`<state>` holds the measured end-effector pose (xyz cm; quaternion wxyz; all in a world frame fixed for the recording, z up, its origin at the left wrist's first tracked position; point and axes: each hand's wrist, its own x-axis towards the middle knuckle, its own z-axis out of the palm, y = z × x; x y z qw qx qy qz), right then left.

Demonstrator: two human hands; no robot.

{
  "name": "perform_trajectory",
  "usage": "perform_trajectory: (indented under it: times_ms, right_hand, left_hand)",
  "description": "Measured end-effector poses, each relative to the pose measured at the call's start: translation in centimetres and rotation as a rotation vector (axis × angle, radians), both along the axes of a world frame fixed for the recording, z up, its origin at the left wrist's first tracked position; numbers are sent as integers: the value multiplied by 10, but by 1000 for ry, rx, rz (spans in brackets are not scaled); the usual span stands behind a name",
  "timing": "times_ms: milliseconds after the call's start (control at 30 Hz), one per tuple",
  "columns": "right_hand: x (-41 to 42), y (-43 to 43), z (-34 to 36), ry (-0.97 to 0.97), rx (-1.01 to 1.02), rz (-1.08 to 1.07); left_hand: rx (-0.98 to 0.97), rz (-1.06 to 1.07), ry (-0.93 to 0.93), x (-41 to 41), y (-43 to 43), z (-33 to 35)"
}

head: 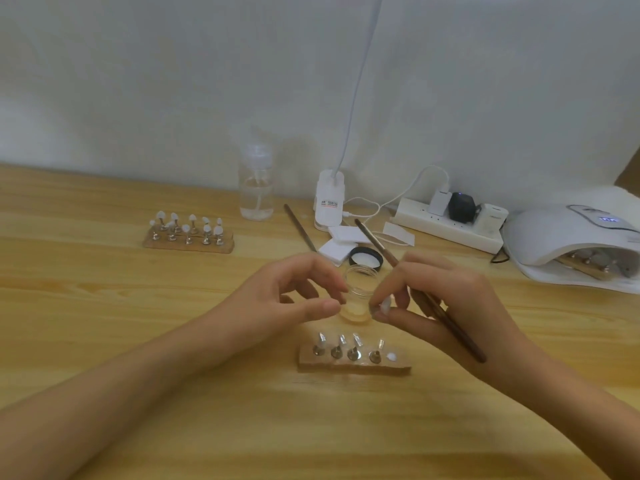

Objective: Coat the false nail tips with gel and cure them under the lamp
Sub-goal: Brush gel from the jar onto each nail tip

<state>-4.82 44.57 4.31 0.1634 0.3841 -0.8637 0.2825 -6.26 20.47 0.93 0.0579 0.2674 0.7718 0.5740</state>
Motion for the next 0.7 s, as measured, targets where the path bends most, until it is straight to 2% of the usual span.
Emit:
perform_trajectory:
  times_ms: [133,400,467,600,700]
  right_hand:
    - [-6,-26,4,9,-4,48]
    - [-17,-31,8,-65,-67,79]
    - [-23,-18,13,-160,-189,53]
    - [-36,11,21,-272,-557,-52]
    - [-44,22,19,-340,-638,-135]
  left_hand:
    - [133,-135,-72,5,1,3]
    - [382,-52,-227,-3,-4,-2]
    - [454,-37,-246,-7,-6,0]
    - [542,-8,-256,-15,-8,8]
    - [544,44,-297,-19,-3,10]
